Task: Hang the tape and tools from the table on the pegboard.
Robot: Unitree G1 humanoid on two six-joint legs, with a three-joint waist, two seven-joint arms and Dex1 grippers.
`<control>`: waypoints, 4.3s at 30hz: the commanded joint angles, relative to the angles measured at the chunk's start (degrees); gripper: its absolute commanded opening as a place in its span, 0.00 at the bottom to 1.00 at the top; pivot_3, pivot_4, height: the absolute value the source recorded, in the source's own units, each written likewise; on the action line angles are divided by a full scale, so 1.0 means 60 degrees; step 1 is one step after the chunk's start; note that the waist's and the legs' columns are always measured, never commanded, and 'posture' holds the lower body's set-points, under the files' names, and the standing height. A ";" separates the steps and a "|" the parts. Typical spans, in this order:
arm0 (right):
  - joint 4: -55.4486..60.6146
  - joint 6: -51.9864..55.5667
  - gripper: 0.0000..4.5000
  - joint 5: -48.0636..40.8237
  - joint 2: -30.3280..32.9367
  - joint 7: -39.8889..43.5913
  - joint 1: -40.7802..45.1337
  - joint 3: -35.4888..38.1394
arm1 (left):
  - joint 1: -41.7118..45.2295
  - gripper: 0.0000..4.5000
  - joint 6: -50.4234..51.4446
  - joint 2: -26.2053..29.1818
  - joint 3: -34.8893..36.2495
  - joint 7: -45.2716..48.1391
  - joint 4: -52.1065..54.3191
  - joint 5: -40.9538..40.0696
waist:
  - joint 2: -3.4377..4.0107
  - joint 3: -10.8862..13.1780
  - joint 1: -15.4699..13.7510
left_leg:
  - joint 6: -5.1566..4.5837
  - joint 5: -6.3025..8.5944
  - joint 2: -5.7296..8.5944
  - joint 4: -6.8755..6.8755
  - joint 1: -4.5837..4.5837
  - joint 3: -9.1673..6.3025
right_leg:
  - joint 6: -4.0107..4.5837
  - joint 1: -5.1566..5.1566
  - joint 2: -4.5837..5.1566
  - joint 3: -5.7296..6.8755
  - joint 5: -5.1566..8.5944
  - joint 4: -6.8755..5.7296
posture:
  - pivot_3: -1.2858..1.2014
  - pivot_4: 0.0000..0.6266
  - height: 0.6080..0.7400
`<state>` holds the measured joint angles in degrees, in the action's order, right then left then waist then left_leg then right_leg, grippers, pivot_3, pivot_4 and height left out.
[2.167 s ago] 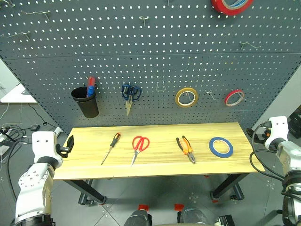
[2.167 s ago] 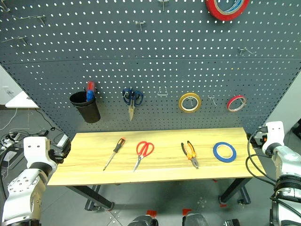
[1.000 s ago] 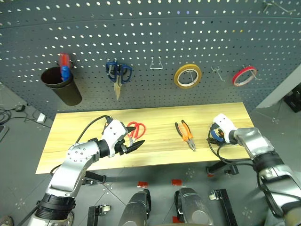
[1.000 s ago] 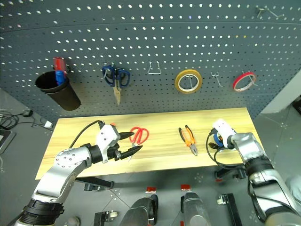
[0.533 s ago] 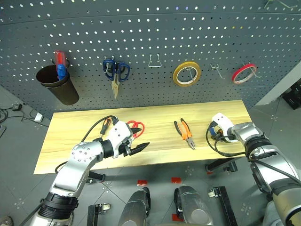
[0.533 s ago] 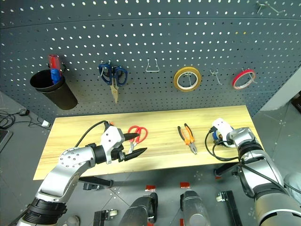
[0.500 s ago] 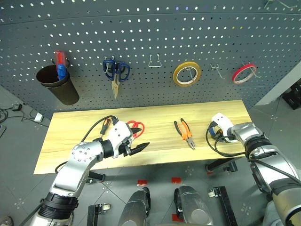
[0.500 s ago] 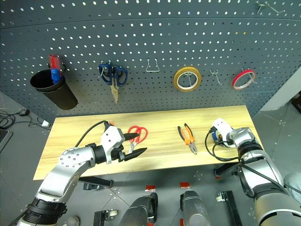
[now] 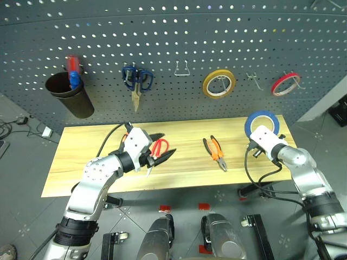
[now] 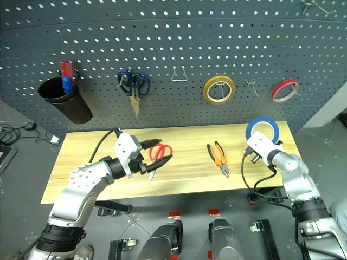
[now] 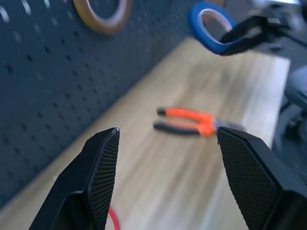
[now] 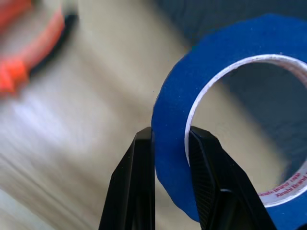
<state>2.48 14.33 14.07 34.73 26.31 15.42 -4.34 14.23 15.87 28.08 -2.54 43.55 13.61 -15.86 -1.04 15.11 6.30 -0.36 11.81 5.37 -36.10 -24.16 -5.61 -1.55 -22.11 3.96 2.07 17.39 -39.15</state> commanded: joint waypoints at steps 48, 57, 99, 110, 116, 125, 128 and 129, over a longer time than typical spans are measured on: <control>-0.0986 0.8108 0.99 -0.2052 -0.5409 -0.2653 0.3018 0.0200 | -0.2885 0.75 -0.0912 0.2805 0.1246 0.0876 -0.0589 0.0979 | 0.0001 -0.0005 0.0188 | -0.0038 -0.0033 -0.0154 0.0001 0.0042 0.0220 | 0.0071 -0.0168 -0.0135 -0.0255 -0.0182 -0.0027 | 0.43 0.46 1.00; -0.4369 0.6362 0.99 -0.2009 -0.5230 -0.2311 0.4389 -0.0482 | -0.2359 0.75 -0.0338 0.2548 0.1155 0.1008 -0.0214 0.0696 | -0.0017 0.0057 0.0308 | -0.0044 -0.0028 -0.0174 0.0017 0.0012 0.0257 | 0.0071 -0.0177 -0.0151 -0.0280 -0.0182 -0.0058 | 0.44 0.51 1.00; 0.3634 0.4762 0.57 -0.1911 -0.5859 -0.2319 0.3405 -0.1185 | -0.2555 0.75 0.0727 0.0500 0.3494 -0.1690 0.0762 -0.1136 | -0.0091 0.0205 0.0290 | -0.0016 -0.0040 -0.0177 0.0004 -0.0125 0.0252 | 0.0065 -0.0331 -0.0155 -0.0273 -0.0183 -0.0116 | 0.44 0.35 1.00; -0.2805 -0.1791 0.57 -0.1526 -0.6847 -0.4005 0.8203 -0.0537 | -0.1219 0.75 0.2500 0.0650 0.3597 -0.3158 0.1183 -0.1324 | -0.0153 0.0164 0.0264 | 0.0043 -0.0122 -0.0182 0.0001 -0.0105 0.0235 | 0.0090 -0.0331 -0.0173 -0.0259 -0.0259 -0.0129 | 0.45 0.35 1.00; -0.5700 -0.4052 0.57 -0.1382 -0.7032 -0.4664 0.9638 -0.0313 | -0.0477 0.75 0.3700 0.0677 0.3497 -0.3595 0.1414 -0.1555 | -0.0172 0.0165 0.0204 | 0.0064 -0.0135 -0.0181 0.0007 -0.0111 0.0246 | 0.0091 -0.0332 -0.0172 -0.0270 -0.0260 -0.0116 | 0.46 0.38 1.00; -0.8639 -0.5897 0.57 -0.1284 -0.7194 -0.5297 1.0967 -0.0101 | 0.0122 0.75 0.4743 0.0787 0.3391 -0.3702 0.1655 -0.1731 | -0.0173 0.0188 0.0133 | 0.0051 -0.0127 -0.0193 0.0017 -0.0112 0.0246 | 0.0097 -0.0340 -0.0180 -0.0271 -0.0255 -0.0123 | 0.48 0.52 1.00; -0.9856 -0.6371 0.57 -0.1236 -0.7335 -0.5569 1.1329 -0.0058 | 0.0321 0.75 0.4796 0.0790 0.3224 -0.3651 0.1492 -0.1697 | -0.0178 0.0373 -0.0026 | 0.0031 -0.0116 -0.0193 0.0010 -0.0109 0.0245 | 0.0102 -0.0337 -0.0179 -0.0272 -0.0254 -0.0132 | 0.49 0.56 1.00; -1.0142 -0.6507 0.57 -0.1230 -0.7360 -0.5634 1.1431 -0.0054 | 0.0366 0.75 0.4831 0.0797 0.3221 -0.3648 0.1487 -0.1711 | -0.0180 0.0405 -0.0059 | 0.0032 -0.0117 -0.0194 0.0009 -0.0109 0.0242 | 0.0104 -0.0338 -0.0179 -0.0270 -0.0255 -0.0134 | 0.49 0.57 1.00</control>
<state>-57.76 -21.52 6.08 -8.74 -6.39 81.06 -5.43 15.52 44.78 32.16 16.56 21.69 20.56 -25.66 -2.12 17.54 5.94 -0.17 11.11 4.20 -36.04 -24.82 -4.17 -0.91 -24.14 2.88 0.47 15.86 -39.95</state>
